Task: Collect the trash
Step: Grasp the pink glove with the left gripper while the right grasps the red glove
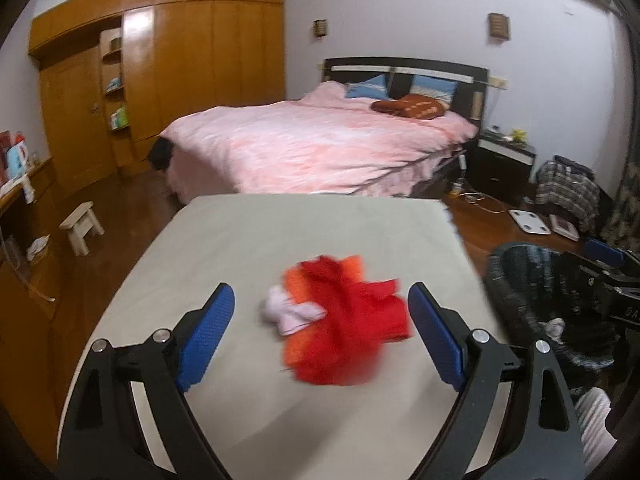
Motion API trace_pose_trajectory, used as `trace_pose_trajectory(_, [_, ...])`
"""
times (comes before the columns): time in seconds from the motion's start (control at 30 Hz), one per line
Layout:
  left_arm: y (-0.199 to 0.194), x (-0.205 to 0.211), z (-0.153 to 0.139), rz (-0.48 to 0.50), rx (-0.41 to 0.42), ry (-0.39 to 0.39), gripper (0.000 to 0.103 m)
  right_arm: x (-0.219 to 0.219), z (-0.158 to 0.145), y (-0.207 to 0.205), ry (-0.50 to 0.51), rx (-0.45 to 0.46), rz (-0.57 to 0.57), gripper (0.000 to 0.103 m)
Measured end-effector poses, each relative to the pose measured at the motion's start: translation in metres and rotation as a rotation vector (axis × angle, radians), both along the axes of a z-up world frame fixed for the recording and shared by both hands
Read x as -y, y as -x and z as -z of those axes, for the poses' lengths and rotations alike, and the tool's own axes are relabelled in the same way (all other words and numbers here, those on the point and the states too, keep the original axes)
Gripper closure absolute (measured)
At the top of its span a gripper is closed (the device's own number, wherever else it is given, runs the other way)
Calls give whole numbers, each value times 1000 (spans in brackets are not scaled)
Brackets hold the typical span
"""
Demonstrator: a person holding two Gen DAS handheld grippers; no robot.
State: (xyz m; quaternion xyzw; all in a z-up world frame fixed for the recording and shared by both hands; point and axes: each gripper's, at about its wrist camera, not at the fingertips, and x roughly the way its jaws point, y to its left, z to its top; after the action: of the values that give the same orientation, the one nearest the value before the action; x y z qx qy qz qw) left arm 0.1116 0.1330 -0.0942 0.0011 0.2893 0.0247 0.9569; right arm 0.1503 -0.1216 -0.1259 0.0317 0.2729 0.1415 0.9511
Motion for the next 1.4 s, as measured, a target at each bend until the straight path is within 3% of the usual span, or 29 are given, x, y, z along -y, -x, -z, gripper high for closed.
trace_pose_trajectory(0.23, [-18, -35, 21, -56, -39, -11, 17, -39, 22, -25, -1, -33, -33, 6])
trace_pose_trajectory(0.77, [-92, -50, 85, -52, -172, 28, 29, -80, 49, -71, 53, -65, -70, 10])
trace_pose_trajectory(0.93, [-107, -57, 102, -38, -217, 56, 41, -88, 56, -75, 63, -80, -85, 10])
trace_pose_trajectory(1.07, [-113, -61, 112, 4, -250, 111, 70, -92, 60, -75, 78, -88, -96, 10])
trace_pose_trajectory(1.4, [-93, -68, 88, -17, -175, 157, 75, -98, 47, -68, 72, -67, -111, 10])
